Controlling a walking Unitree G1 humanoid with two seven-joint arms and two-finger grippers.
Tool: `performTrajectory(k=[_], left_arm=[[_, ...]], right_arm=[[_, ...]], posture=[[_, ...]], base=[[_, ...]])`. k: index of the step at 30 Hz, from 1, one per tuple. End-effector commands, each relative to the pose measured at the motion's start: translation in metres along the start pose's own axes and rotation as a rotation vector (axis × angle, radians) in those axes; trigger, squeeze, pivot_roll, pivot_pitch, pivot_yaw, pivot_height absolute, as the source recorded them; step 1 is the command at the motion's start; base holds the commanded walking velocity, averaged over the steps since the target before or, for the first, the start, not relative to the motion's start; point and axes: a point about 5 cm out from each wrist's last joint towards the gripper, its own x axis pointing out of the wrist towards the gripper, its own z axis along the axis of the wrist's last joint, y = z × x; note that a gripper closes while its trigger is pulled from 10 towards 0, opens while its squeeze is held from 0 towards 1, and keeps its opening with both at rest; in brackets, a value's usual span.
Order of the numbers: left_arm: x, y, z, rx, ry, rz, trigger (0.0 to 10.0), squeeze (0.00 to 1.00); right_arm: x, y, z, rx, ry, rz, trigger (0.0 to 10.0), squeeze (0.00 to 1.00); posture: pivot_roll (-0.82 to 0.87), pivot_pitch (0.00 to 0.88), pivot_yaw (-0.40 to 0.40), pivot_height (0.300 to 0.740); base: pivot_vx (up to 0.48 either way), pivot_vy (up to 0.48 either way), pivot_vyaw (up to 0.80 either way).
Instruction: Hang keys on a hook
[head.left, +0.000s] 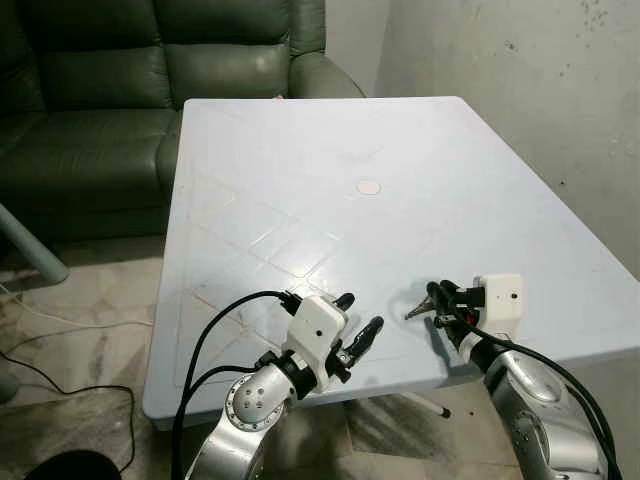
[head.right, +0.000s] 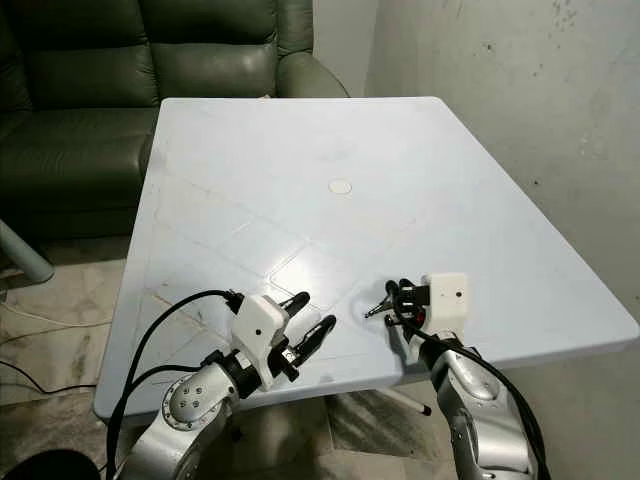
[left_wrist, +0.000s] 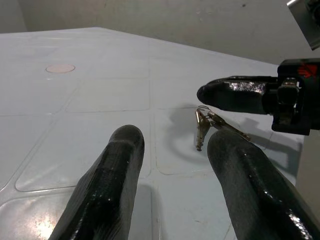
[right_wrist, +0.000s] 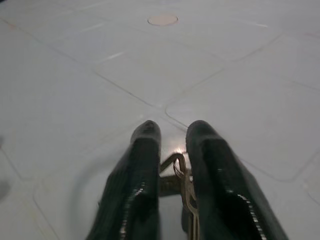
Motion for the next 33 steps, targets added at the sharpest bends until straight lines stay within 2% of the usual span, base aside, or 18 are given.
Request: performTrajectory(k=[1,15,16,17,18,31,32,33], left_arm=[[0.001,0.0,0.002,-0.002,-0.008,-0.006,10.0,0.0],[0.001,0.0,0.002,-0.005,-0.007,-0.003,10.0,0.0],[0.001,-0.001,0.002,-0.005,-0.007,-0.003,10.0,0.0],[0.001,-0.001,0.002,-0.006,-0.007,-0.003,10.0,0.0],[0.001,-0.001,0.002,-0.006,-0.007,-0.002,10.0,0.0],[0.001,0.0,0.002,-0.007,-0.009,0.001,10.0,0.0],[0.001,0.0,0.002,-0.007,-0.009,0.001,10.0,0.0],[0.001,0.0,0.002,-0.006,-0.009,0.001,10.0,0.0]], right_arm=[[-0.002,-0.002,0.001,-0.037,0.009,-0.01,10.0,1.0],[-0.002,-0.004,-0.007,-0.056,0.068,-0.059,10.0,1.0],[-0.002,-0.003,-0.009,-0.048,0.077,-0.037,10.0,0.22],[-0.003,-0.002,-0.01,-0.041,0.083,-0.02,10.0,0.22],[-0.003,-0.001,-0.011,-0.036,0.093,-0.008,10.0,0.0],[-0.006,-0.001,-0.019,-0.053,0.142,-0.026,10.0,0.0],[-0.006,-0.002,-0.02,-0.054,0.146,-0.033,8.1,0.0],[-0.006,-0.003,-0.02,-0.052,0.14,-0.041,1.5,0.0]], posture=[[-0.19,0.06,-0.056,0.74],[-0.18,0.065,-0.058,0.74],[-0.18,0.065,-0.058,0.74],[-0.18,0.065,-0.058,0.74],[-0.18,0.065,-0.058,0.74],[-0.18,0.066,-0.059,0.74],[-0.18,0.066,-0.059,0.74],[-0.18,0.066,-0.06,0.74]], base=[[0.0,0.0,0.0],[0.0,0.0,0.0],[0.0,0.0,0.0],[0.0,0.0,0.0],[0.0,0.0,0.0],[0.0,0.0,0.0],[0.0,0.0,0.0],[0.0,0.0,0.0]])
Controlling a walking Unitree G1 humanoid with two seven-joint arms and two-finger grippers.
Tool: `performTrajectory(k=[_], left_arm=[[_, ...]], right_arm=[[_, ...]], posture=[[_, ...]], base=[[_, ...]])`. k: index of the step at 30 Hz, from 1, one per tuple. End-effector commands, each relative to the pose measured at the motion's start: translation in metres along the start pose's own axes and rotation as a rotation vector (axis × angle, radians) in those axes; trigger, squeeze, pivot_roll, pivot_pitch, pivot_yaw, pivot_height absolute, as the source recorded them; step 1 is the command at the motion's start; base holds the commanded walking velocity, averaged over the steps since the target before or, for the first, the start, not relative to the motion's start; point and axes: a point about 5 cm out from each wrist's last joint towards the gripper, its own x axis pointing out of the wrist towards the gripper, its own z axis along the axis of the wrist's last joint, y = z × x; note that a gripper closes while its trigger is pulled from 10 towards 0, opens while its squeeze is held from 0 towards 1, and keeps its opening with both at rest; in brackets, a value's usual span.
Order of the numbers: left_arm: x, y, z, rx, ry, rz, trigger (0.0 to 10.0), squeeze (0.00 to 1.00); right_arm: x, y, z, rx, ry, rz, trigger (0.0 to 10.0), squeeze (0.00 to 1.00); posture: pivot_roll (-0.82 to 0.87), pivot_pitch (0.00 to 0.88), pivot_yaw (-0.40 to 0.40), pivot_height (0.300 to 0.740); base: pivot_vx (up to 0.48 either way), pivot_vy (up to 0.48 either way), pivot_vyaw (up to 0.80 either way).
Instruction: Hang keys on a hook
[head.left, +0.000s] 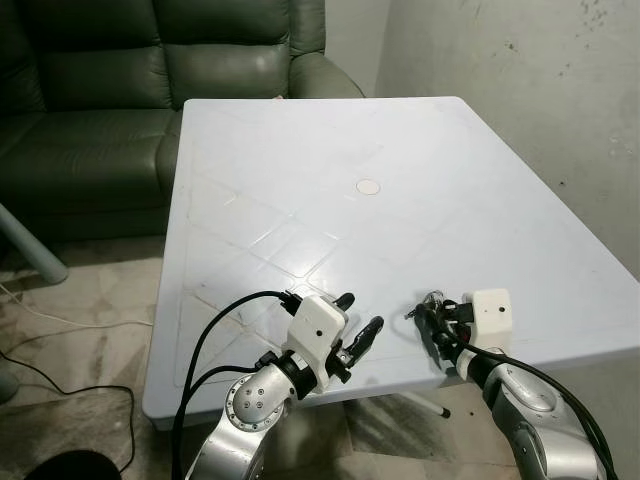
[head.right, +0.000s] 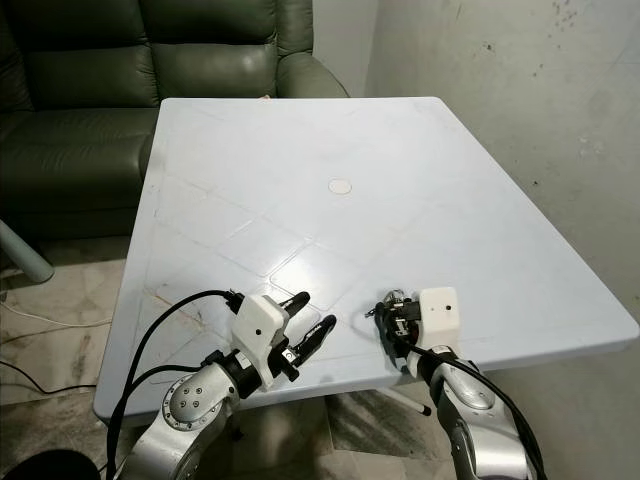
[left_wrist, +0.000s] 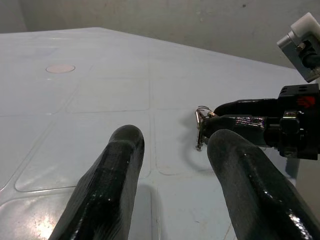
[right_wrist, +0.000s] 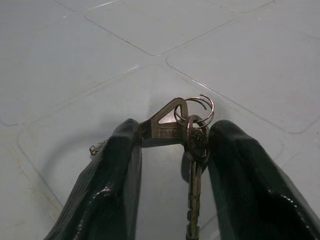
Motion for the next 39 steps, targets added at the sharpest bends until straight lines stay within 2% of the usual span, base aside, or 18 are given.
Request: performTrajectory(k=[1,8,22,31,33,35,37,39], left_arm=[[0.001,0.0,0.002,-0.005,-0.009,0.0,10.0,0.0],[0.002,0.0,0.002,-0.006,-0.009,0.002,10.0,0.0],[0.002,0.001,0.003,-0.006,-0.009,0.004,10.0,0.0],[0.002,0.002,0.002,-0.003,-0.008,0.006,10.0,0.0],[0.004,0.008,0.005,-0.005,-0.013,0.036,10.0,0.0],[0.005,0.01,0.006,-0.01,-0.015,0.046,10.0,0.0],[0.014,0.031,0.015,-0.013,-0.033,0.145,10.0,0.0],[0.017,0.039,0.019,-0.006,-0.04,0.186,10.0,0.0]], right_arm=[[-0.002,-0.004,-0.005,0.007,0.029,-0.028,0.0,0.0],[-0.001,-0.007,-0.003,-0.056,0.02,-0.083,0.0,0.0],[0.0,-0.005,-0.005,-0.078,0.036,-0.087,0.0,0.0],[0.002,-0.009,0.009,-0.048,-0.051,-0.111,0.0,0.0],[0.004,-0.011,0.019,-0.019,-0.105,-0.121,0.0,0.0],[0.005,-0.011,0.022,-0.007,-0.116,-0.123,0.0,0.0],[0.009,-0.014,0.038,0.005,-0.193,-0.149,0.0,0.0],[0.01,-0.015,0.044,0.008,-0.22,-0.167,0.0,0.0]], posture=[[-0.18,0.068,-0.06,0.74],[-0.18,0.066,-0.059,0.74],[-0.18,0.065,-0.059,0.74],[-0.18,0.053,-0.059,0.74],[-0.17,0.046,-0.06,0.74],[-0.17,0.046,-0.06,0.74],[-0.17,0.028,-0.059,0.74],[-0.17,0.024,-0.059,0.74]], base=[[0.0,0.0,0.0],[0.0,0.0,0.0],[0.0,0.0,0.0],[0.0,0.0,0.0],[0.0,0.0,0.0],[0.0,0.0,0.0],[0.0,0.0,0.0],[0.0,0.0,0.0]])
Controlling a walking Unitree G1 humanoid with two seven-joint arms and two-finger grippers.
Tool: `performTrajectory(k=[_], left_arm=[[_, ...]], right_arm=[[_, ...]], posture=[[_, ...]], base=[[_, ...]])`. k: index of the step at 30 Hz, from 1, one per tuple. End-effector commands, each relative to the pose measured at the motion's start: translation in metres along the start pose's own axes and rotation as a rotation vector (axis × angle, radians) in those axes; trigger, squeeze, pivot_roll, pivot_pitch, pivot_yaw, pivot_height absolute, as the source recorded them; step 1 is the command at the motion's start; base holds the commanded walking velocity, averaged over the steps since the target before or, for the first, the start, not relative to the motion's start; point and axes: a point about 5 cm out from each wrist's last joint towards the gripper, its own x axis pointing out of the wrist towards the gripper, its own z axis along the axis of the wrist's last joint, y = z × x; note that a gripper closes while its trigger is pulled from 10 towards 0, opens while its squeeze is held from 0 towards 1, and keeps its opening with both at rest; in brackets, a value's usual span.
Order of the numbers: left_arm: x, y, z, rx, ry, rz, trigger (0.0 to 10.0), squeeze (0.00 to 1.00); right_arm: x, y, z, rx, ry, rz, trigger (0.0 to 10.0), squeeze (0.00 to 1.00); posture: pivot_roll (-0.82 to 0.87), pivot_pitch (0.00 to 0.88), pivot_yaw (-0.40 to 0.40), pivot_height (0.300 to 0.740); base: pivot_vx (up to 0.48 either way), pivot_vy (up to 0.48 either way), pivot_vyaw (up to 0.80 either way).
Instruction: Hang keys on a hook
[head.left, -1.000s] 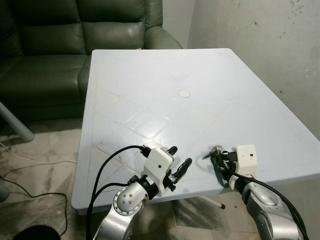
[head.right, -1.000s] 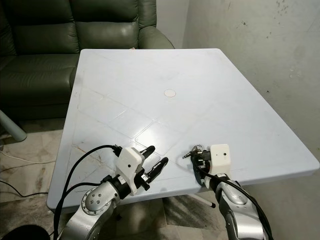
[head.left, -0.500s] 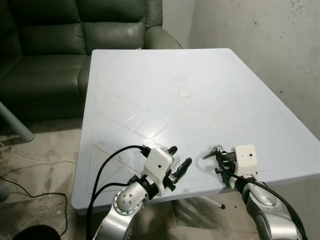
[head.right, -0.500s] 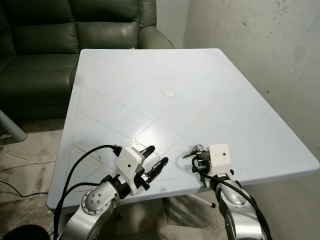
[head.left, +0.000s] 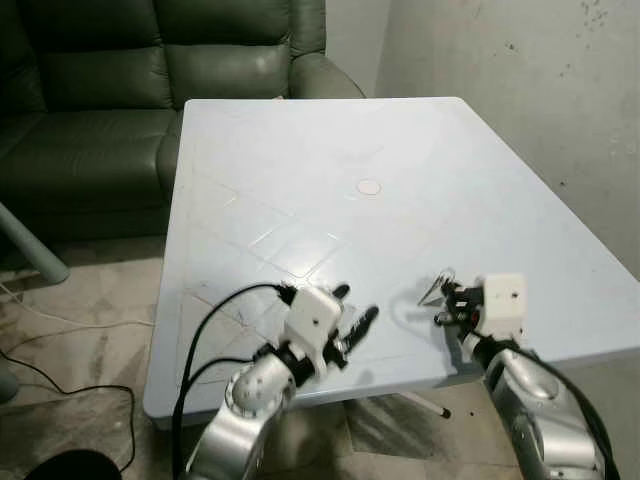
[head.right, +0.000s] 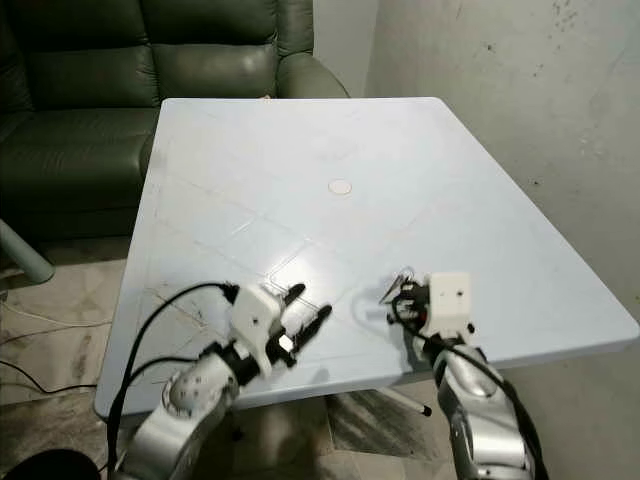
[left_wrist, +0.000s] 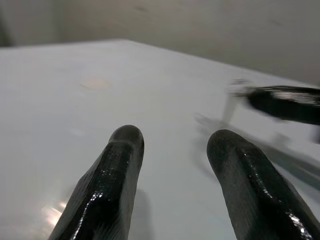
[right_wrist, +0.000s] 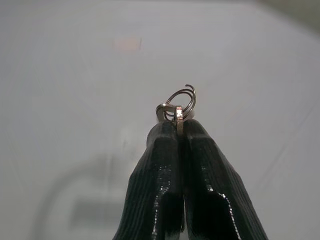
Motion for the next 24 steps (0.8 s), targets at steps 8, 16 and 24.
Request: performTrajectory(k=[8,16,24], left_arm=[[0.017,0.07,0.028,-0.069,-0.056,0.335,10.0,0.0],[0.012,0.112,0.06,-0.053,-0.155,0.427,10.0,0.0],[0.004,0.128,0.056,-0.032,-0.144,0.453,10.0,0.0]], right_arm=[[0.012,-0.004,0.04,0.073,-0.198,-0.106,0.0,0.0],[0.01,-0.004,0.063,0.004,-0.373,-0.167,10.0,0.0],[0.011,0.002,0.058,-0.029,-0.4,-0.17,10.0,0.0]], posture=[[-0.17,0.0,-0.057,0.74],[-0.17,0.0,-0.054,0.74],[-0.16,0.0,-0.054,0.74]], base=[[0.0,0.0,0.0],[0.0,0.0,0.0],[0.0,0.0,0.0]])
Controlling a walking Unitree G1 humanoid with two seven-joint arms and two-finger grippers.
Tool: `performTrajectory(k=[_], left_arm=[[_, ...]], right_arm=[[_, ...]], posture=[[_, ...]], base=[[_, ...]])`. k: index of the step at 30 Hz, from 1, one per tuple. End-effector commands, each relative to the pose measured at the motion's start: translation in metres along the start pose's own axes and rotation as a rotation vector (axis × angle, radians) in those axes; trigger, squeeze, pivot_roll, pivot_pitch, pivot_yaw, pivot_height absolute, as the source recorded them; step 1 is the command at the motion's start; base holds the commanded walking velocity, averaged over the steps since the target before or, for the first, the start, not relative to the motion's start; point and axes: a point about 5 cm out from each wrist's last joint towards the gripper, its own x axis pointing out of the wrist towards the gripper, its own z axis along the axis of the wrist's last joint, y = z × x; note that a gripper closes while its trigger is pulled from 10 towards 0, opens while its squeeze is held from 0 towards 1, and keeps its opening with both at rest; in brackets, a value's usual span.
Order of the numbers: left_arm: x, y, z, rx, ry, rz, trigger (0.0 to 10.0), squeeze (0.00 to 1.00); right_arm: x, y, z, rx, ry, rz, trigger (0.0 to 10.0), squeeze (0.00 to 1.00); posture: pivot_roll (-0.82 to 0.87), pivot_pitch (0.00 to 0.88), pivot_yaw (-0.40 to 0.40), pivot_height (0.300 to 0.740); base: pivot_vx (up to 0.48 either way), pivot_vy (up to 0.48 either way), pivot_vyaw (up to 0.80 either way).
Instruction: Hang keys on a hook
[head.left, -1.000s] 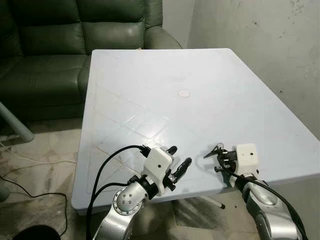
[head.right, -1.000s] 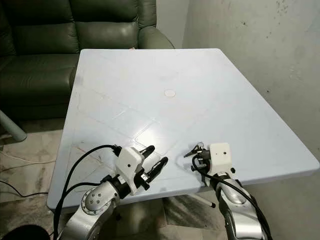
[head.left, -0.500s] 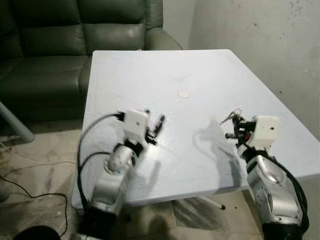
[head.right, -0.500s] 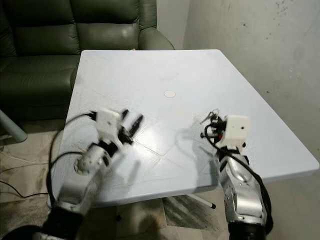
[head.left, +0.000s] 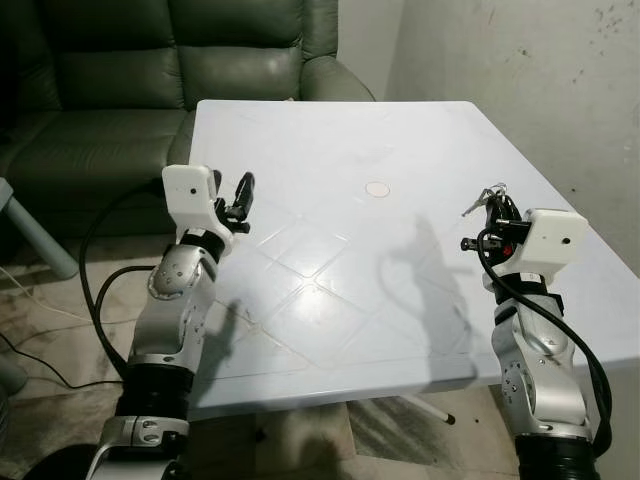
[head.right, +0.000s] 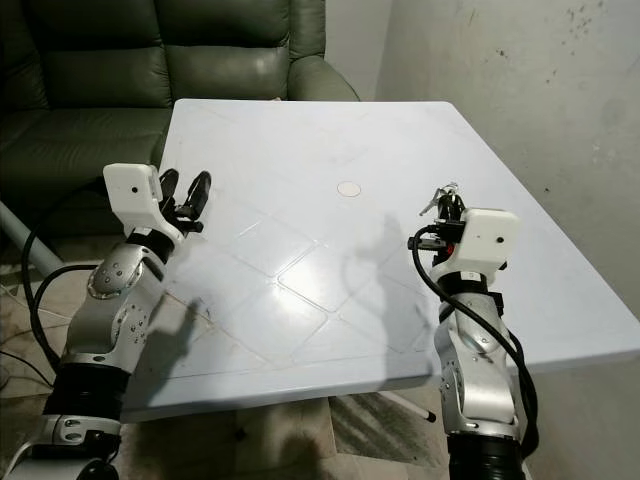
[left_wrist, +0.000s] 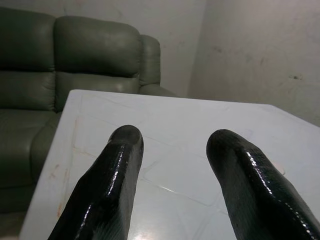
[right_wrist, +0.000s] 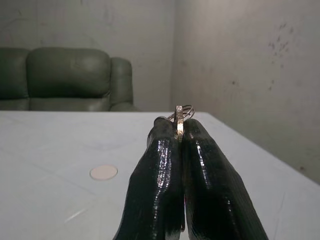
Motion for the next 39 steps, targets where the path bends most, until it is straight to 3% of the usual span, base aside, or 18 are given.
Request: performTrajectory(k=[1,7,16,22,25,28,39], left_arm=[[0.004,-0.001,0.005,0.025,-0.019,-0.015,10.0,0.0],[0.007,-0.001,0.008,0.031,-0.032,-0.025,10.0,0.0],[0.008,0.0,0.006,0.037,-0.03,-0.024,10.0,0.0],[-0.001,-0.004,-0.005,0.001,-0.02,-0.046,10.0,0.0],[-0.013,0.0,-0.025,-0.015,0.054,-0.023,10.0,0.0],[-0.015,0.005,-0.022,-0.062,0.042,0.013,10.0,0.0],[-0.01,0.017,-0.009,-0.038,0.011,0.046,10.0,0.0]], right_arm=[[0.001,0.0,0.002,-0.022,-0.023,-0.007,10.0,0.0],[0.002,0.001,0.003,-0.068,-0.056,-0.002,10.0,0.0],[0.0,0.01,-0.006,-0.065,0.012,0.055,10.0,0.0],[-0.006,0.02,-0.013,-0.038,0.065,0.085,10.0,0.0],[-0.016,0.029,-0.021,-0.027,0.107,0.155,10.0,0.0],[-0.016,0.031,-0.022,-0.004,0.12,0.146,10.0,0.0],[-0.008,0.03,-0.02,-0.027,0.132,0.118,10.0,0.0]], posture=[[-0.16,0.0,-0.054,0.74],[-0.16,0.0,-0.052,0.74],[-0.17,0.0,-0.048,0.74],[-0.17,0.0,-0.04,0.74],[-0.17,0.0,-0.035,0.74],[-0.17,0.0,-0.035,0.74],[-0.15,0.0,-0.035,0.74]], base=[[0.0,0.0,0.0],[0.0,0.0,0.0],[0.0,0.0,0.0],[0.0,0.0,0.0],[0.0,0.0,0.0],[0.0,0.0,0.0],[0.0,0.0,-0.71]])
